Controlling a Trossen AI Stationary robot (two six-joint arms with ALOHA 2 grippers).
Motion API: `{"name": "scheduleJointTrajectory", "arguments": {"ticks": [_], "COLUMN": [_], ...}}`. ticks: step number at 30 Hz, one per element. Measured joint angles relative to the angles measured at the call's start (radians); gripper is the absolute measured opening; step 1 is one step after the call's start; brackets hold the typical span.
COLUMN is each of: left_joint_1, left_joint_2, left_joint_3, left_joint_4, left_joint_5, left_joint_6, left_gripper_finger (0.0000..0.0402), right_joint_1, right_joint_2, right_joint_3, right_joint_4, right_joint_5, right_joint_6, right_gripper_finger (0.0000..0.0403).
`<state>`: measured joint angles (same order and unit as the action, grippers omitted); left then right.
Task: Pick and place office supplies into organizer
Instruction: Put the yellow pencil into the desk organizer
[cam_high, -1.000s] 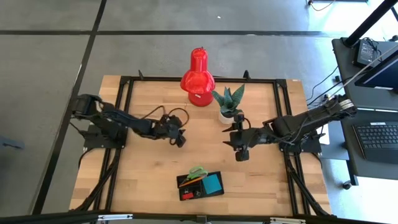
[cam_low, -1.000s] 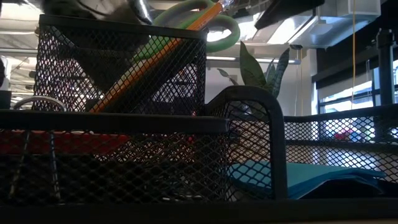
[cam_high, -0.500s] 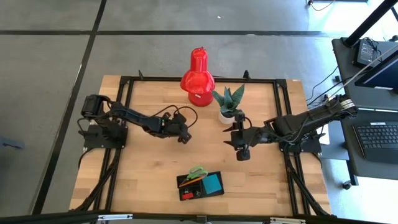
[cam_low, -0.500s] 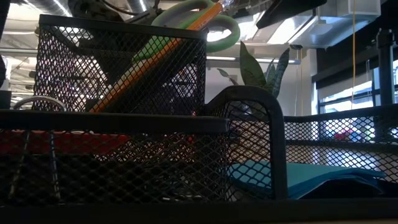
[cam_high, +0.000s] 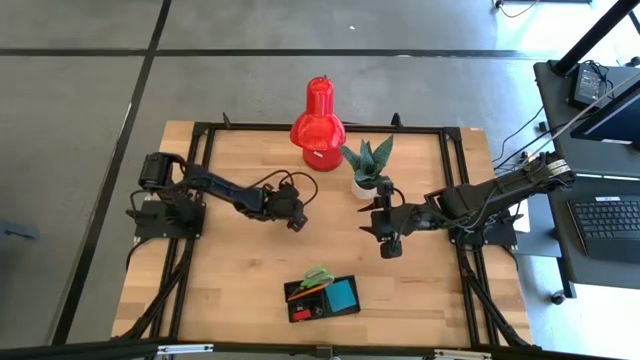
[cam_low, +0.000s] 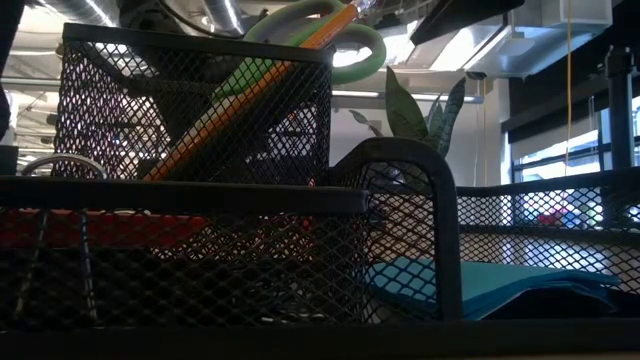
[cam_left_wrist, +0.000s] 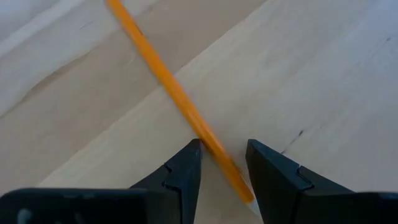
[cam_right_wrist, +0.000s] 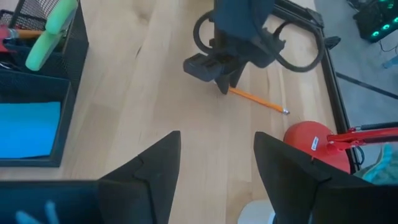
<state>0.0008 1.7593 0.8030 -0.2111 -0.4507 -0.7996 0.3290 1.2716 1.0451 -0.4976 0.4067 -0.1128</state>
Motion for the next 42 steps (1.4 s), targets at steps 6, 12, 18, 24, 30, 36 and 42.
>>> {"name": "scheduleJointTrajectory", "arguments": {"ticks": [6,12,18,24,30,36,42], "left_joint_1": [0.006,-0.022,-0.045,-0.08,-0.111,-0.143,-0.208], "left_joint_2": [0.01,0.009,0.009,0.009,0.009,0.009,0.009], "left_joint_3": [0.005,0.005,0.004,0.003,0.003,0.001,-0.002], "left_joint_4": [-0.046,-0.066,-0.073,-0.081,-0.089,-0.09,-0.062], "left_joint_5": [0.025,0.039,0.049,0.035,0.021,0.015,0.015], "left_joint_6": [0.003,0.123,0.268,0.381,0.402,0.439,0.521], "left_gripper_finger": [0.0121,0.0081,0.0027,0.0012,0.0016,0.0008,0.0008], "right_joint_1": [0.0,0.0,0.003,-0.001,-0.006,-0.026,-0.026], "right_joint_2": [0.0,0.0,0.0,0.002,0.003,0.004,0.003], "right_joint_3": [0.0,0.0,0.0,-0.015,-0.249,-0.499,-0.588], "right_joint_4": [0.003,0.009,0.008,0.017,0.309,0.759,0.849], "right_joint_5": [0.0,0.0,0.0,0.002,-0.004,-0.094,-0.097], "right_joint_6": [-0.001,0.003,0.016,0.206,0.266,0.277,0.378], "right_gripper_finger": [0.0207,0.0207,0.0207,0.0207,0.0207,0.0207,0.0207]}}
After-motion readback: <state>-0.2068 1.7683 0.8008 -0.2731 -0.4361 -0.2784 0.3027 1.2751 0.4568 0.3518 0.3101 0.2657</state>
